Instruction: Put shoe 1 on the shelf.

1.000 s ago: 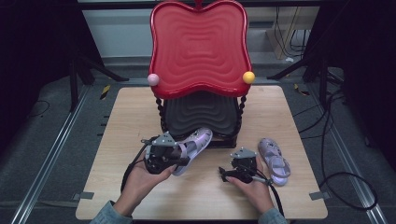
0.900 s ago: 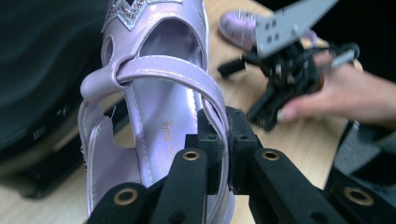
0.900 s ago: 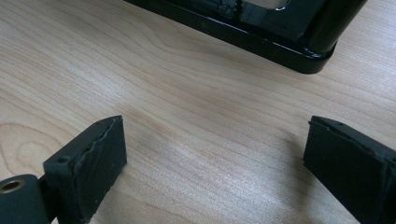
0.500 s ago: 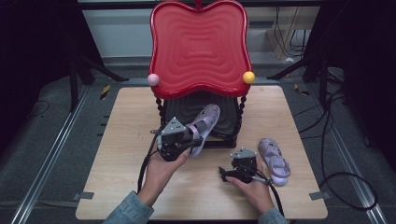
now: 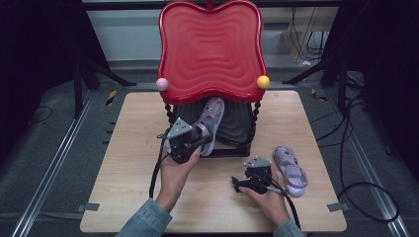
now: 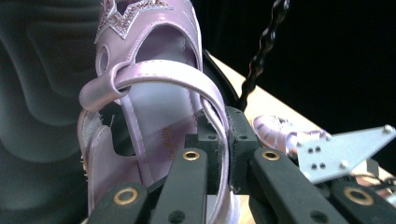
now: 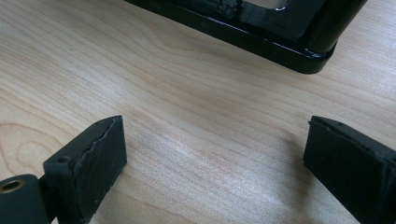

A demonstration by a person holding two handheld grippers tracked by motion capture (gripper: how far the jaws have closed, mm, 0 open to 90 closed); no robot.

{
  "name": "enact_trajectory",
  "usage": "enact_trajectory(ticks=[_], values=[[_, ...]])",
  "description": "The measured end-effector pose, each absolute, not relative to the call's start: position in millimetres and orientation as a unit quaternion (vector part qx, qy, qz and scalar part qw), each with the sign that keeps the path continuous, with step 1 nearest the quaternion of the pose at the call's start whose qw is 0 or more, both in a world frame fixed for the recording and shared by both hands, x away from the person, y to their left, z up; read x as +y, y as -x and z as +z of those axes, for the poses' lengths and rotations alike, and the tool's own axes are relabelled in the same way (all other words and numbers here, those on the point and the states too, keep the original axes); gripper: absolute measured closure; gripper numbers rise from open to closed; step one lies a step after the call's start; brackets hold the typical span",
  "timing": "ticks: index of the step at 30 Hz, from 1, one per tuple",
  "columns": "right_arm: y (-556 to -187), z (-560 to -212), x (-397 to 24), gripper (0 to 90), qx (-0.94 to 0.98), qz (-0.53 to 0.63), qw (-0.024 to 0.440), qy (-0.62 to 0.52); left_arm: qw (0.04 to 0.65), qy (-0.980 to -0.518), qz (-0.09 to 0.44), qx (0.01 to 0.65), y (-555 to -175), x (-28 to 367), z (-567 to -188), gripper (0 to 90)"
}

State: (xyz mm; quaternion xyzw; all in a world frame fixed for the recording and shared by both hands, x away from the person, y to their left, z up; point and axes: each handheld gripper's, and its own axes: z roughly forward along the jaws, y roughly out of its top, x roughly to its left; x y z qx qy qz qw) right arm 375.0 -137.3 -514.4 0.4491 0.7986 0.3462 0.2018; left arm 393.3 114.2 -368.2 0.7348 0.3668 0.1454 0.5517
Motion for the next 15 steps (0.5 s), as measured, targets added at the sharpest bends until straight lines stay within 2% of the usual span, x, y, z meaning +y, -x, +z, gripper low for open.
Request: enact_trajectory(ticks=[15], values=[[-374.9,-514.2,-137.4,6.1,0.798,0.347,0.201,-0.449,0.574,-0.686,0.222,0.388,-407.5,104.3,-376.5,86.0]])
